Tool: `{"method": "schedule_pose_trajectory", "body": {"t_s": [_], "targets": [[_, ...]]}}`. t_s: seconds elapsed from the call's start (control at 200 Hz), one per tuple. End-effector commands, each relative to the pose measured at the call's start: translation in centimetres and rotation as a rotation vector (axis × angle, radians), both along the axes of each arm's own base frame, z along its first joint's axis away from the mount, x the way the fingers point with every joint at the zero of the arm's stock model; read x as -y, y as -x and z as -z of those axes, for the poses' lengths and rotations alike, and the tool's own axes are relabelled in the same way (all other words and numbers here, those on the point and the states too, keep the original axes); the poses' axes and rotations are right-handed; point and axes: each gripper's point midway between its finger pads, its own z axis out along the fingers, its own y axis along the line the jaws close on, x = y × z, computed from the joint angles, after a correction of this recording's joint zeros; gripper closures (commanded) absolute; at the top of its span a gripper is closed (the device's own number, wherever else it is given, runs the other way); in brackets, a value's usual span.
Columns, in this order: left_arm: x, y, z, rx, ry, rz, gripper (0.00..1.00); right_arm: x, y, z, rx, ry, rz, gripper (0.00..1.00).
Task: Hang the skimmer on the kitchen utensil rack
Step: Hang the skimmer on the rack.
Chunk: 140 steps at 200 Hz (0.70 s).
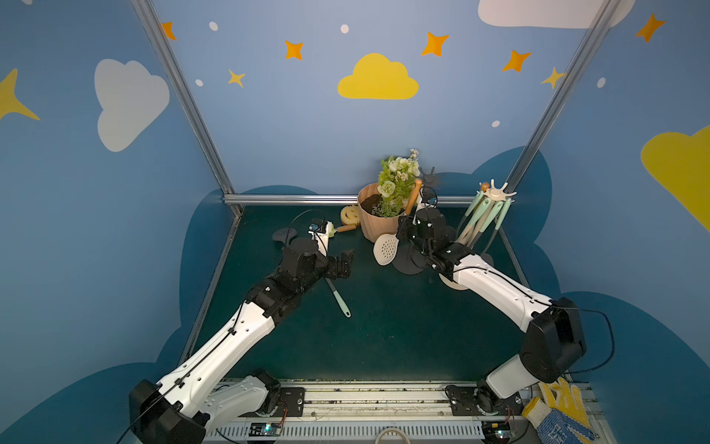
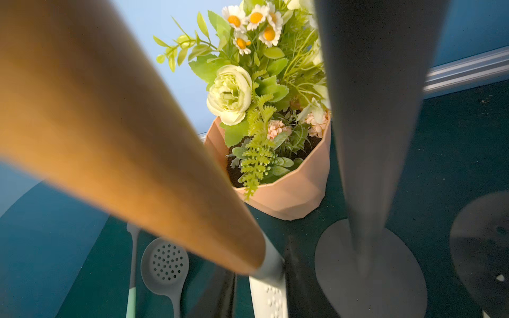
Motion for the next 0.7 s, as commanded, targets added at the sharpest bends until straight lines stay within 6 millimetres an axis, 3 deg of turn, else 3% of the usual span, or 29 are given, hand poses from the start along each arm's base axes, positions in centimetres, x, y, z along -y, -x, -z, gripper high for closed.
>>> {"method": "schedule_pose_trajectory", "body": {"t_s": [0.0, 0.225, 0.446, 0.696], "targets": [[-0.1, 0.0, -0.1, 0.006, 0.01, -0.003, 0.0, -0.2, 0.6, -0.4, -0.006, -0.023, -0.031, 0.71], [-0.1, 0.0, -0.2, 0.008, 0.01, -0.004, 0.0, 0.0, 0.9, -0.8, -0.001, -0.038, -0.043, 0.66], [-0.2, -0.1, -0.1, 0.005, 0.006, -0.007, 0.0, 0.0, 1.7, -1.6, 0.02, -0.034, -0.079, 0.55], [-0.6, -0.7, 0.9, -0.026, -0.017, -0.047, 0.0, -0.9, 4.8, -1.6, 0.045, 0.036, -0.18, 0.44]]}}
